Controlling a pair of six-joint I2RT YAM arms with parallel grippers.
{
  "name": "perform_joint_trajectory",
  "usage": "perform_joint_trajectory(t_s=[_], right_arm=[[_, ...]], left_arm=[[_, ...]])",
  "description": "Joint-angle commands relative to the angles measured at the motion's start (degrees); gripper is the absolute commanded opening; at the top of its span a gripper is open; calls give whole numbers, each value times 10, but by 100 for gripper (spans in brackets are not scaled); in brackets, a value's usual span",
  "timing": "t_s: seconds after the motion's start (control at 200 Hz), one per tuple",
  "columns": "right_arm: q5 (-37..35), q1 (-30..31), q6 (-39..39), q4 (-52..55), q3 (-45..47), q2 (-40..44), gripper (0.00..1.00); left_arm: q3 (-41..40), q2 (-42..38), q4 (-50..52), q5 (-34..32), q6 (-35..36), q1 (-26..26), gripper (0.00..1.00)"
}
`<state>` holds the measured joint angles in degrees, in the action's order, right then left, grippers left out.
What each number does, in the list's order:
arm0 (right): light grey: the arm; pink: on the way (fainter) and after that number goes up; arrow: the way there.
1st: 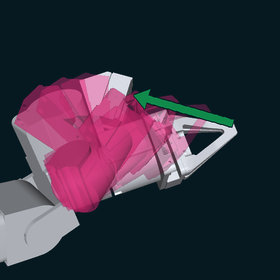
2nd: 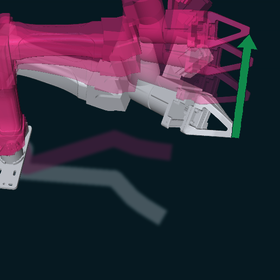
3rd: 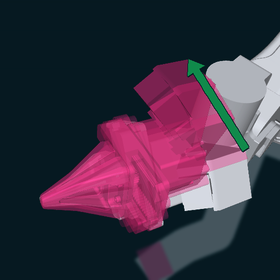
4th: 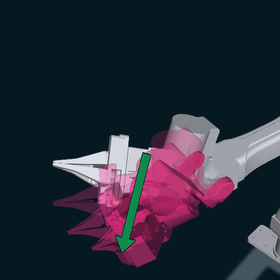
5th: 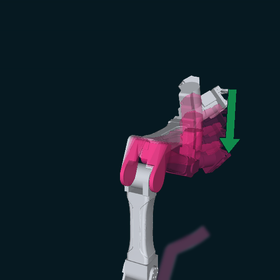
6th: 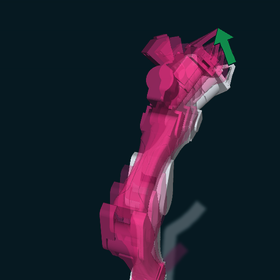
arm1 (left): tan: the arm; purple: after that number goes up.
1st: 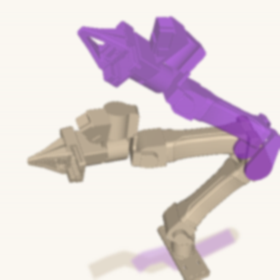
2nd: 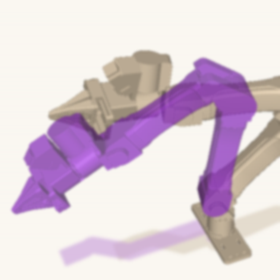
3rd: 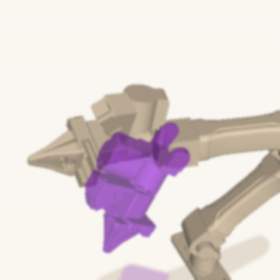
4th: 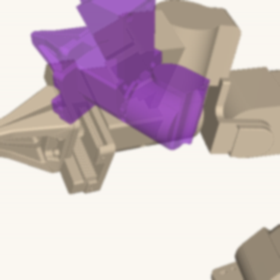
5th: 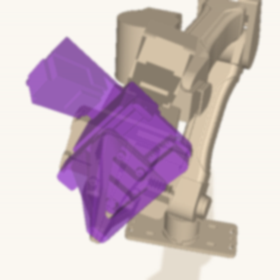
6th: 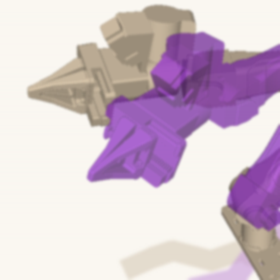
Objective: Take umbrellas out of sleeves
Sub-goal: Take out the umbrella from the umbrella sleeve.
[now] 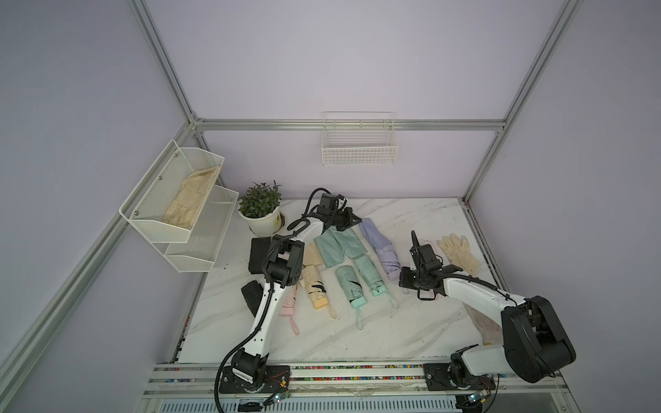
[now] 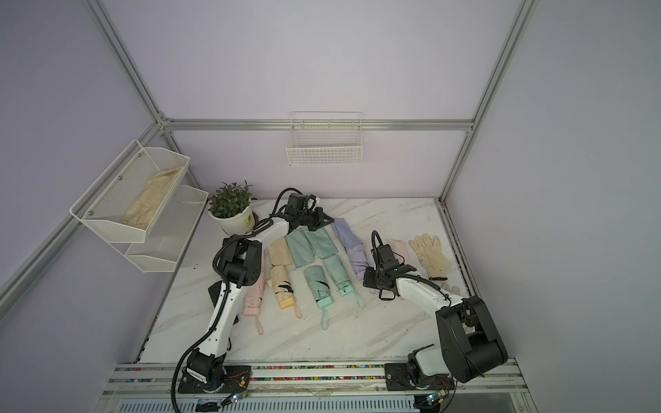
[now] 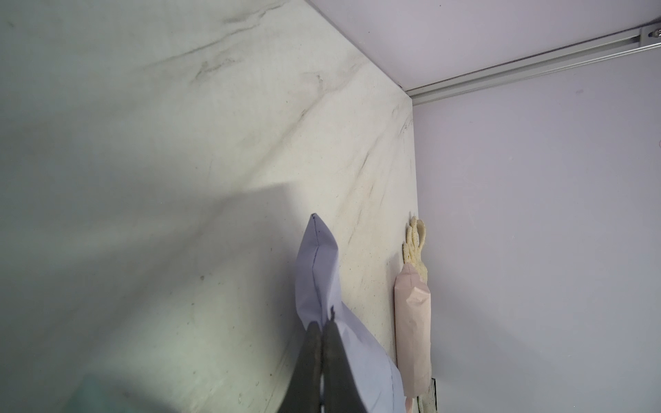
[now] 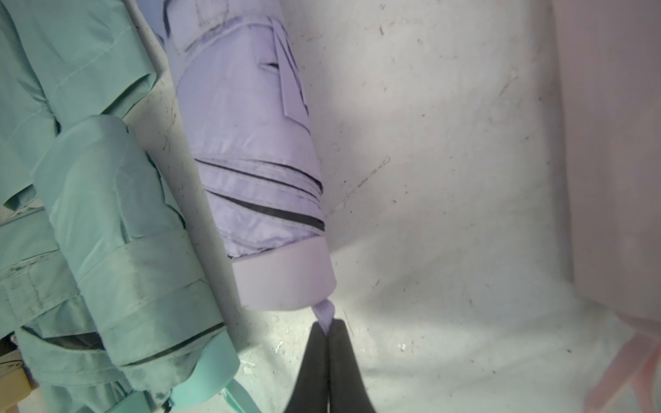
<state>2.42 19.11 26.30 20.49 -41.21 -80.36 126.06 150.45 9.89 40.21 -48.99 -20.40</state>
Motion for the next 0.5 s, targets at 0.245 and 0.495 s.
perform_joint_trajectory(t_s=[0.245,0.495], right_arm=[[38,3,13,1,32,76,4],[31,3,16,10,30,72,6]], left_arm=[[64,11,-19,-7,-8,11,0],[68,13,-16,-4,-10,11,0]])
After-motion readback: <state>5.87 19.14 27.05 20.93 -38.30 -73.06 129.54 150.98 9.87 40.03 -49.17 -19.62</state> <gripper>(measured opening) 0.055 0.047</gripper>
